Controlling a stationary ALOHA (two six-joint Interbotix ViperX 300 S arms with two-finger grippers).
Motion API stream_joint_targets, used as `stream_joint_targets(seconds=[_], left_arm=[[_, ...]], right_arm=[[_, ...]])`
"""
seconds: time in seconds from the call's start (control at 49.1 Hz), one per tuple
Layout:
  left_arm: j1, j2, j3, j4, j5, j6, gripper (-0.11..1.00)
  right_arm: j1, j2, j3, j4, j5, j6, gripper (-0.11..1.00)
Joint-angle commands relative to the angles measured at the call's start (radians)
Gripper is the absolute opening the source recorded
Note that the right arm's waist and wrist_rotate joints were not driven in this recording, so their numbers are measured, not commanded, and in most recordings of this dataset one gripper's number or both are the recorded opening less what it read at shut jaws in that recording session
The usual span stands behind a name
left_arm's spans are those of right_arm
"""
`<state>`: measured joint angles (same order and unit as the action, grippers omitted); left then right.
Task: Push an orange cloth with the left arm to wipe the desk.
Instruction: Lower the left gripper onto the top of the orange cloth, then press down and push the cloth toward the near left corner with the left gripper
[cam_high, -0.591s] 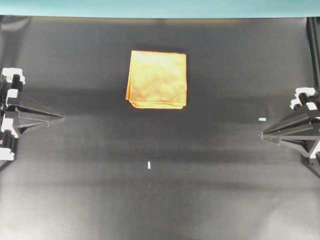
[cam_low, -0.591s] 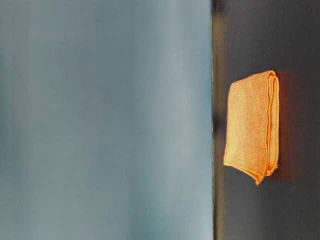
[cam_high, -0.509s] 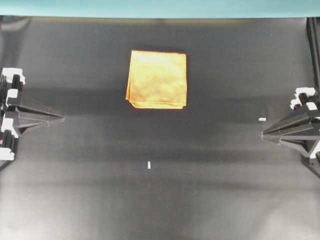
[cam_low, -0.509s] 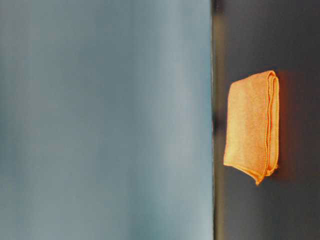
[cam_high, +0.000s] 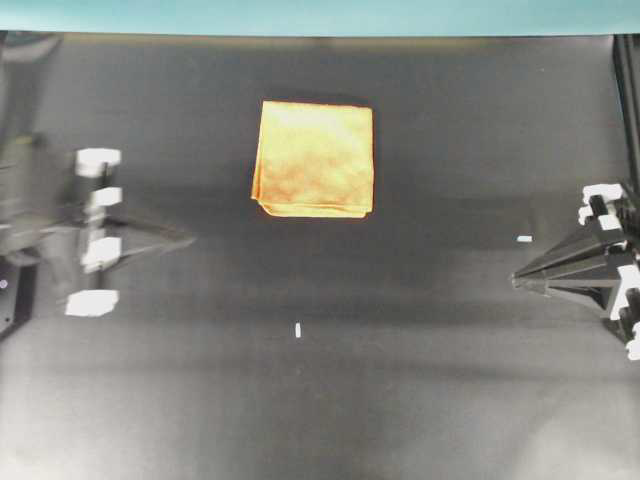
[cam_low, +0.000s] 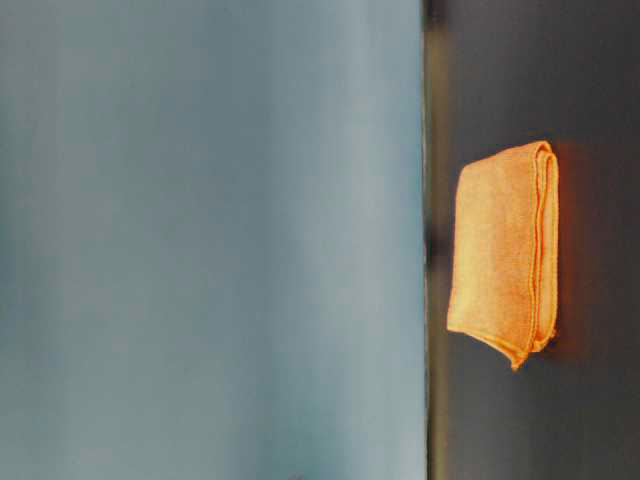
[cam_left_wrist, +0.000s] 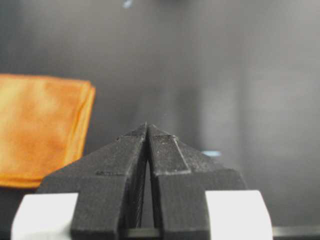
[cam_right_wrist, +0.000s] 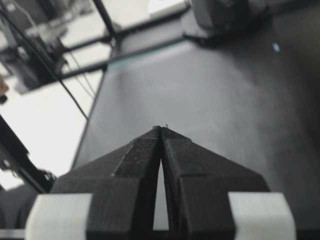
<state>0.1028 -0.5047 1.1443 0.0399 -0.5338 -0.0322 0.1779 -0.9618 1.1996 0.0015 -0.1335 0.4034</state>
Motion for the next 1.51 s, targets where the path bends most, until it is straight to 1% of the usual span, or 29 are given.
stream_joint_targets(seconds=[0.0, 0.041, 0.102, 0.183, 0.285, 0.326, 0.346, 0.428, 0.489, 0.529, 0.672, 0.835, 1.038, 1.222, 1.324, 1.486], left_arm=[[0.048, 0.133, -0.043, 0.003, -0.098, 0.002, 0.01], [0.064, 0.178, -0.058, 0.005, -0.126, 0.006, 0.01], [0.086, 0.238, -0.084, 0.003, -0.150, 0.011, 0.04], [0.115, 0.308, -0.124, 0.003, -0.161, 0.012, 0.14], [0.143, 0.383, -0.170, 0.005, -0.161, 0.012, 0.35], [0.153, 0.411, -0.189, 0.003, -0.164, 0.011, 0.46], [0.160, 0.426, -0.199, 0.003, -0.164, 0.009, 0.53], [0.196, 0.482, -0.241, 0.003, -0.164, -0.002, 0.74], [0.222, 0.522, -0.272, 0.003, -0.161, -0.002, 0.85], [0.241, 0.548, -0.291, 0.003, -0.161, -0.002, 0.89], [0.295, 0.638, -0.371, 0.003, -0.161, -0.002, 0.88], [0.305, 0.742, -0.463, 0.003, -0.152, -0.008, 0.87], [0.319, 0.856, -0.561, 0.003, -0.086, -0.021, 0.87], [0.324, 0.893, -0.598, 0.003, -0.043, -0.029, 0.87], [0.327, 0.893, -0.594, 0.003, -0.031, -0.029, 0.87], [0.328, 0.891, -0.583, 0.003, 0.026, -0.031, 0.87]], right_arm=[[0.000, 0.009, -0.006, 0.000, 0.021, 0.000, 0.00], [0.000, 0.008, -0.006, 0.000, 0.029, 0.000, 0.00], [0.000, 0.008, -0.006, 0.000, 0.037, 0.000, 0.00], [0.000, 0.002, -0.005, 0.000, 0.040, 0.000, 0.00], [0.000, -0.006, -0.003, 0.000, 0.040, 0.000, 0.00], [0.000, -0.009, -0.002, 0.000, 0.038, 0.000, 0.00], [0.000, -0.011, 0.000, 0.000, 0.040, 0.002, 0.00], [0.000, -0.014, 0.005, 0.002, 0.040, 0.000, 0.00], [0.000, -0.015, 0.011, 0.000, 0.038, 0.000, 0.00], [0.000, -0.015, 0.017, 0.000, 0.037, 0.002, 0.00], [0.000, -0.017, 0.021, 0.002, 0.035, 0.002, 0.00], [0.000, -0.020, 0.021, 0.002, 0.032, 0.000, 0.00], [0.000, -0.026, 0.021, 0.002, 0.038, 0.000, 0.00], [-0.002, -0.028, 0.025, 0.000, 0.038, 0.000, 0.00], [-0.002, -0.028, 0.025, 0.000, 0.037, 0.000, 0.00], [0.000, -0.026, 0.026, 0.002, 0.038, 0.000, 0.00]])
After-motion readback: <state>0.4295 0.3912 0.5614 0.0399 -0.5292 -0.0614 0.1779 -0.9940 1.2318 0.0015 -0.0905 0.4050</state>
